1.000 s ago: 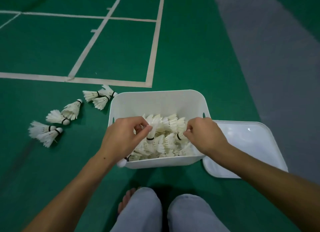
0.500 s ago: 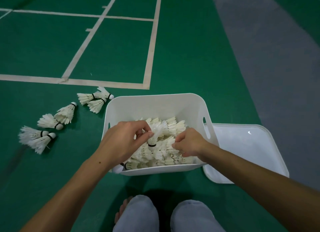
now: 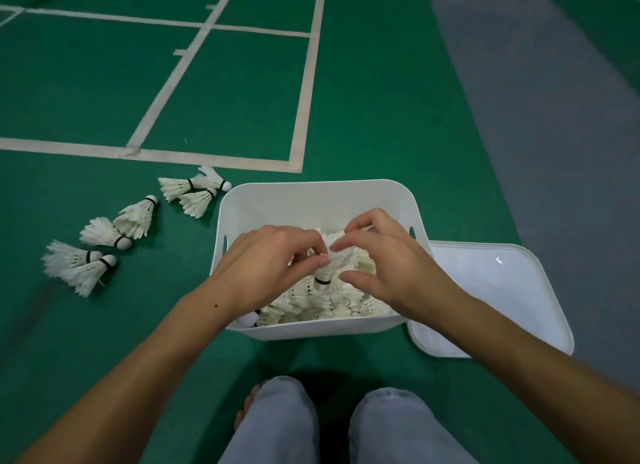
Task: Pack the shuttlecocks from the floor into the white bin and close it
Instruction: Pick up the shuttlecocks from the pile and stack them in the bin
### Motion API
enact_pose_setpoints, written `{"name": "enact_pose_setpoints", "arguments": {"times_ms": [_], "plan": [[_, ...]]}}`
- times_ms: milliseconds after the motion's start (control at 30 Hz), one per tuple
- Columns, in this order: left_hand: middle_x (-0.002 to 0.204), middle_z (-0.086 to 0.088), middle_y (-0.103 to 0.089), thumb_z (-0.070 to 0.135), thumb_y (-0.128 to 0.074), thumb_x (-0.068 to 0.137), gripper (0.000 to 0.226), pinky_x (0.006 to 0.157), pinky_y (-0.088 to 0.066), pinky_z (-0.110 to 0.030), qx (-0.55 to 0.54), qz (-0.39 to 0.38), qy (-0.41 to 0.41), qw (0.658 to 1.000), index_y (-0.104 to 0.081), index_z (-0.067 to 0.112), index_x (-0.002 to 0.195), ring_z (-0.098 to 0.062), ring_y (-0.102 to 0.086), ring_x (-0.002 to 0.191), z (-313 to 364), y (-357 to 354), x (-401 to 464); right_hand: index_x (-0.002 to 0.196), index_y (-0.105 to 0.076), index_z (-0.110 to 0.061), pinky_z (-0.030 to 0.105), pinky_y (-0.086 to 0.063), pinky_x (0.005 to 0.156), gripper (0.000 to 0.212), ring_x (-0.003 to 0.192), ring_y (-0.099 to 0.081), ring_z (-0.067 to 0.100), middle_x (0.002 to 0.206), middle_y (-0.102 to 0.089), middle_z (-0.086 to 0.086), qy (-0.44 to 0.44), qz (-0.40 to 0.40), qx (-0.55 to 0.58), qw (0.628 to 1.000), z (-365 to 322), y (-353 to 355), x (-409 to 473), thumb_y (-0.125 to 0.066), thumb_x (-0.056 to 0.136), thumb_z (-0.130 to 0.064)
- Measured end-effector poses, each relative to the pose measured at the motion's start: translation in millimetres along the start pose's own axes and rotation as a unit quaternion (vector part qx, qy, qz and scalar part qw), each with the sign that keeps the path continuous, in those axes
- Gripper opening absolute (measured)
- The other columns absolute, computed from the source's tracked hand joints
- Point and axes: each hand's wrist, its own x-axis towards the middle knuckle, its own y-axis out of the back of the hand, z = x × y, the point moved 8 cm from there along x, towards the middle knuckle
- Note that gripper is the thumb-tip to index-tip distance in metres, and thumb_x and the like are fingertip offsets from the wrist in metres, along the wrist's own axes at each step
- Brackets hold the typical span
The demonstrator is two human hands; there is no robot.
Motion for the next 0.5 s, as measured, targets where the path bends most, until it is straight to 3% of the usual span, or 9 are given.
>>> {"name": "enact_pose_setpoints", "arguments": {"times_ms": [167,300,400,500], "plan": [[0.078,0.019,-0.065,0.057,-0.057,0.101,0.019,0.064,-0.048,-0.034,-0.033,0.015,0.0,0.999,-0.058,0.045,0.115,-0.004,-0.058,0.07,2.7,7.2,-0.3,0.104,-0.078,-0.028,0.039,-0.051,0.084,0.019,0.106,-0.047,0.016,0.109,-0.058,-0.01,0.041,0.027,-0.054,0.997,-4.4,0.4,3.1,-0.07,0.095,-0.042],[0.076,0.018,-0.065,0.058,-0.059,0.1,0.03,0.062,-0.048,-0.032,-0.026,0.029,0.032,0.999,-0.054,0.042,0.125,-0.001,-0.059,0.069,-10.4,11.9,1.1,0.098,-0.073,-0.024,0.038,-0.052,0.07,0.016,0.09,-0.057,0.02,0.09,-0.068,-0.006,-0.03,0.054,-0.145,0.988,23.5,22.6,-0.5,-0.066,0.098,-0.038],[0.078,0.018,-0.065,0.062,-0.06,0.098,0.033,0.064,-0.044,-0.03,0.078,-0.041,0.039,0.995,-0.063,0.04,0.122,-0.006,-0.062,0.075,-18.9,-3.7,6.8,0.1,-0.067,-0.02,0.038,-0.054,0.064,0.011,0.075,-0.062,0.029,0.084,-0.068,0.004,-0.095,0.029,-0.212,0.972,44.0,24.3,-4.2,-0.063,0.096,-0.029],[0.096,0.013,-0.071,0.065,-0.063,0.095,0.04,0.07,-0.045,-0.032,0.165,-0.14,0.035,0.976,-0.063,0.041,0.127,-0.016,-0.066,0.089,-21.4,-27.9,11.2,0.103,-0.065,-0.016,0.038,-0.056,0.066,0.011,0.076,-0.064,0.034,0.086,-0.065,0.009,-0.123,-0.018,-0.245,0.962,51.6,6.3,-4.0,-0.063,0.095,-0.024]]}}
